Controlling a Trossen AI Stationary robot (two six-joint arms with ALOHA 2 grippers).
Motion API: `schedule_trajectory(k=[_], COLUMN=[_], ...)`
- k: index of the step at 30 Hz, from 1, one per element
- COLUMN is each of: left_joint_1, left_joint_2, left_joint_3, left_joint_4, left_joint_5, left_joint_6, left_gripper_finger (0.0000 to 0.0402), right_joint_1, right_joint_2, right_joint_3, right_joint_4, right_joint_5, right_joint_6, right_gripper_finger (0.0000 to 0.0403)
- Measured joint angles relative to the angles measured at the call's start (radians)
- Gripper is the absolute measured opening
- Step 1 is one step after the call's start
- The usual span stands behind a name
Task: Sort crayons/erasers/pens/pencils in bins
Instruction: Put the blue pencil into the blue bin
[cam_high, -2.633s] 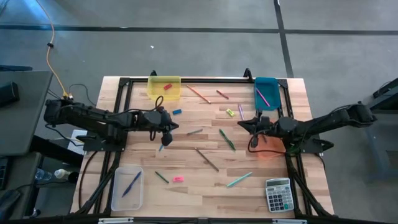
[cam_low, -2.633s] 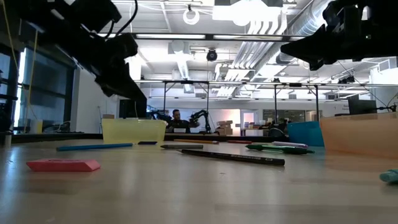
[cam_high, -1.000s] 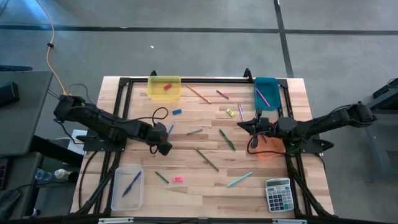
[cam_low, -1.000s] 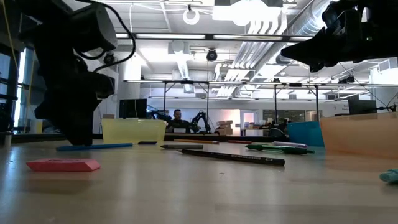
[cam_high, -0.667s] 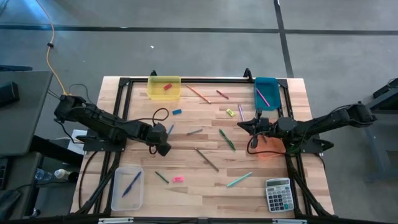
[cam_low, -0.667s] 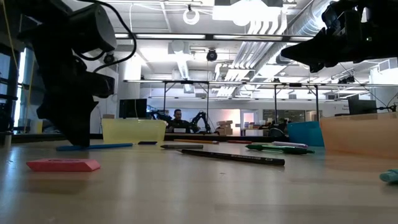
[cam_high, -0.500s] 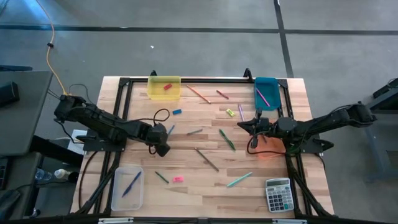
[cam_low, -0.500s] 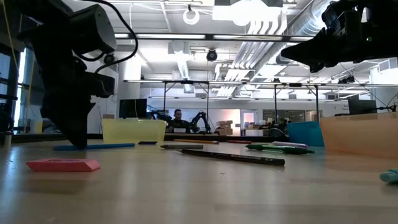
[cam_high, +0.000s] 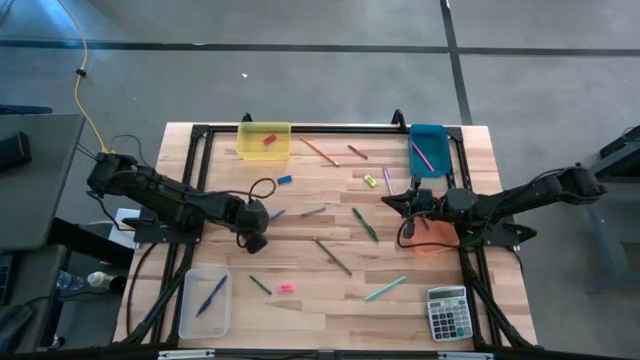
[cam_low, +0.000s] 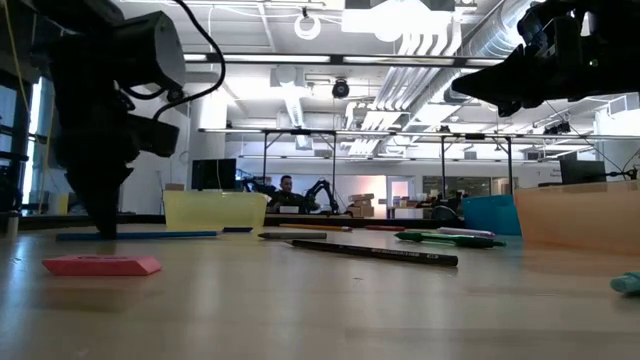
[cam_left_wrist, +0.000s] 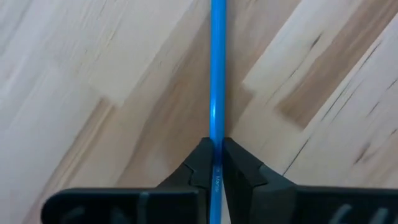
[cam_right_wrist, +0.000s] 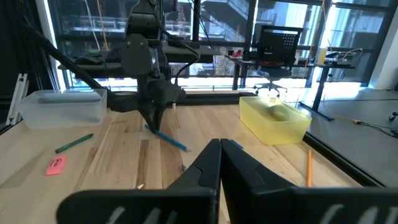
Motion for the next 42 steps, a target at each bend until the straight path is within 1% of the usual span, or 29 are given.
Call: schedule_trajectory(k=[4, 18, 22, 25, 30, 34, 36, 39, 42], left_joint_1=[0.000, 0.000, 0.000, 0.000, 0.000, 0.005, 0.009, 0.020, 0.026], left_joint_2=[0.003, -0.025, -0.053, -0.083, -0.114, -0.114, -0.114, -0.114, -0.113], left_joint_3=[0.028, 0.037, 0.034, 0.014, -0.050, -0.104, -0.128, -0.150, -0.156], left_joint_4=[-0.096, -0.046, 0.014, 0.105, 0.315, 0.498, 0.563, 0.587, 0.586], left_joint_5=[-0.016, -0.034, -0.034, -0.037, -0.038, -0.042, -0.042, -0.043, -0.036], left_joint_6=[0.032, 0.035, 0.038, 0.044, 0.044, 0.044, 0.044, 0.044, 0.058], left_gripper_finger=[0.0009, 0.0006, 0.0006, 0.0002, 0.0000, 0.0001, 0.0001, 0.0001, 0.0002], right_joint_1=[0.000, 0.000, 0.000, 0.000, -0.017, -0.056, -0.079, -0.102, -0.109], right_joint_2=[0.000, 0.000, 0.001, 0.002, 0.019, 0.054, 0.080, 0.116, 0.143], right_joint_3=[0.000, 0.000, 0.000, 0.000, 0.000, 0.000, 0.000, 0.000, 0.000], right_joint_4=[0.000, -0.022, -0.043, -0.056, -0.053, -0.053, -0.053, -0.052, -0.037], right_joint_5=[0.000, 0.000, 0.037, 0.042, 0.041, 0.027, 0.011, 0.005, 0.005], right_joint_6=[0.000, 0.010, 0.034, 0.048, 0.102, 0.166, 0.211, 0.265, 0.281], right_gripper_finger=[0.0000, 0.0000, 0.0000, 0.0000, 0.0000, 0.0000, 0.0000, 0.0000, 0.0000])
